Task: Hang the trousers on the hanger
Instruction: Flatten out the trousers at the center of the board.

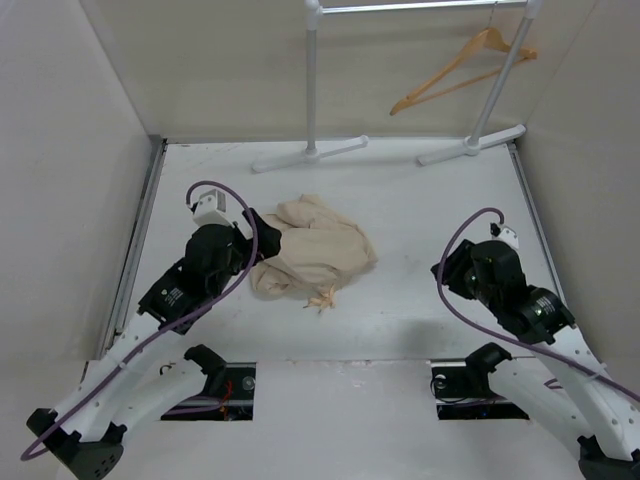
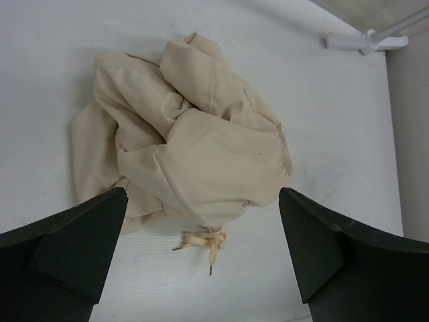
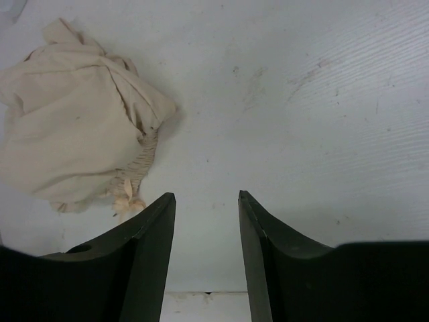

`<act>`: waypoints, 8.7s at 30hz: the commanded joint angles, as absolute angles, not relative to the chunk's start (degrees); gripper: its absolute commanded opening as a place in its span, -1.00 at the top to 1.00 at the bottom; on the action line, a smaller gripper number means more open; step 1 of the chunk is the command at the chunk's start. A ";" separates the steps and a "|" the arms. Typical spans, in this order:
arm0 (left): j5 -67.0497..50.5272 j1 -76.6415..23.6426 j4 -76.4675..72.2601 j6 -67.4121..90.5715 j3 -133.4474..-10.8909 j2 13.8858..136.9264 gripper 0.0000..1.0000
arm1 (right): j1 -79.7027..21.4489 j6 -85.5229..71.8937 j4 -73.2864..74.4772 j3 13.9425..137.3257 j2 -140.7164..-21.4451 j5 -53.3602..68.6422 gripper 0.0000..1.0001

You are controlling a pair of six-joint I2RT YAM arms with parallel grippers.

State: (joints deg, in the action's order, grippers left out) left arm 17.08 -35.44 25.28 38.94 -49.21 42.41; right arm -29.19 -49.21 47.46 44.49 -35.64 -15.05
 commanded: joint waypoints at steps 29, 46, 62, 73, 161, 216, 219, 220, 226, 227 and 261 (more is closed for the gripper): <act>12.39 -21.75 16.61 37.00 -55.02 63.46 0.02 | -26.06 -45.09 -3.42 37.70 -73.11 6.68 -0.35; 11.69 -21.49 16.26 37.09 -55.98 67.32 -0.26 | -26.23 -55.72 -22.52 41.83 -84.49 14.07 1.00; 16.96 -19.36 22.86 34.80 -59.32 62.64 -0.28 | -18.98 -46.04 45.27 62.70 -39.02 -14.87 1.00; 13.18 -34.41 6.95 34.45 -69.51 94.37 -0.36 | -3.29 -44.65 37.36 54.41 -42.54 -7.65 1.00; 23.38 16.03 37.96 49.66 -75.39 46.33 0.97 | -10.15 -34.72 54.04 82.15 -29.27 -16.16 1.00; 10.20 -40.56 3.96 42.81 -48.34 80.76 -0.42 | -17.35 -45.70 24.43 42.03 -52.22 -5.36 0.38; 8.87 -41.52 3.95 40.61 -49.92 84.63 -0.21 | -18.41 -48.51 25.75 37.19 -48.18 -5.36 0.20; 9.66 -41.70 4.39 40.26 -50.18 85.60 -0.11 | -18.59 -49.12 25.40 35.79 -47.73 -5.36 0.15; 14.67 -42.67 6.15 39.73 -51.06 90.08 0.61 | -17.27 -50.89 21.98 31.38 -51.14 -4.83 -0.04; 15.63 -42.67 7.20 40.16 -51.41 89.65 0.77 | -17.01 -50.89 21.10 30.85 -52.81 -5.01 -0.07; 28.55 -47.78 39.82 33.45 -81.27 75.82 -0.45 | -3.21 -53.26 13.71 31.03 -72.43 -5.19 0.16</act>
